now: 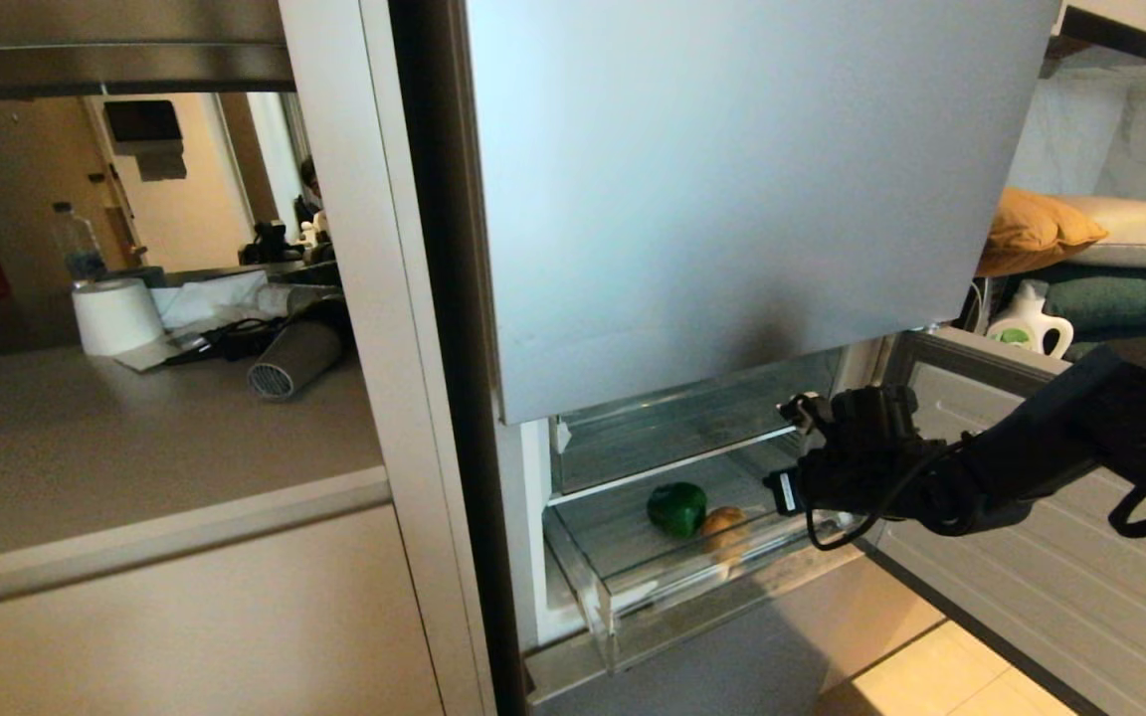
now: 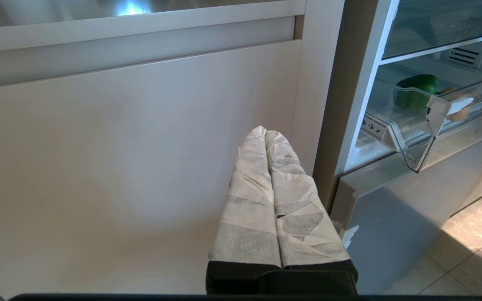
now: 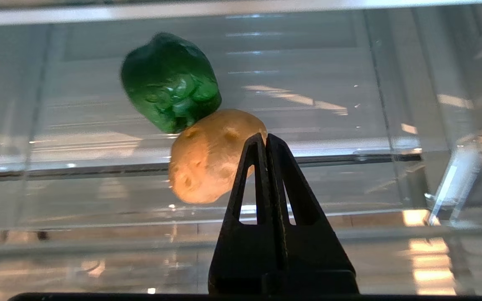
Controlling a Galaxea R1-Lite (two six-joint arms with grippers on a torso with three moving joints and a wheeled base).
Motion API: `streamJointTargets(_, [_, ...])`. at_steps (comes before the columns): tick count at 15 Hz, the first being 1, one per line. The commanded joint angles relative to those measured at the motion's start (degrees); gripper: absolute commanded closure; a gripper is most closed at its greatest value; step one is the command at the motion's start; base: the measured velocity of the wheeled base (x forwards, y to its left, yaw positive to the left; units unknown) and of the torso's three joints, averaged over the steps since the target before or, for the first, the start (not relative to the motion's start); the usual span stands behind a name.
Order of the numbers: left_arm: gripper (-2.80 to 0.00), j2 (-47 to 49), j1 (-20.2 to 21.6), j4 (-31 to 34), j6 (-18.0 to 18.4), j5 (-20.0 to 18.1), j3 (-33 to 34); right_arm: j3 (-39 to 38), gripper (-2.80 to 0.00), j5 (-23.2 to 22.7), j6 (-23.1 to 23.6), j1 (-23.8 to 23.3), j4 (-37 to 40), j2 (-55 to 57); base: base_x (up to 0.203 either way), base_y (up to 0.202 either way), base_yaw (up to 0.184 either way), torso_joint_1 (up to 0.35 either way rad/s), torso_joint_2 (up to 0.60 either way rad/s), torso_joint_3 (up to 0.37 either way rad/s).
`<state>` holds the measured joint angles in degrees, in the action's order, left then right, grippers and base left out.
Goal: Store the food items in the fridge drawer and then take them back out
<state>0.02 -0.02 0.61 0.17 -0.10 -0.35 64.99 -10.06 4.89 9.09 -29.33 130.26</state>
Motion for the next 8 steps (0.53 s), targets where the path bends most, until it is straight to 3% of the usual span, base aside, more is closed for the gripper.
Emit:
streamJointTargets(1, [0.00, -0.02, 0.00, 0.00, 0.01, 0.01, 0.00, 0.75, 0.00, -0.05, 0.04, -0.04, -0.11, 2.90, 0.000, 0.000, 0.000, 0.000, 0.00, 0.000])
streamJointTargets(4, [0.00, -0.02, 0.02, 0.00, 0.01, 0.01, 0.00, 0.53, 0.00, -0.05, 0.04, 0.05, 0.81, 2.34, 0.000, 0.000, 0.000, 0.000, 0.00, 0.000])
streamJointTargets(8, [0.00, -0.02, 0.02, 0.00, 0.01, 0.01, 0.00, 0.45, 0.00, -0.05, 0.12, -0.12, 10.16, -2.62, 0.000, 0.000, 0.000, 0.000, 0.00, 0.000])
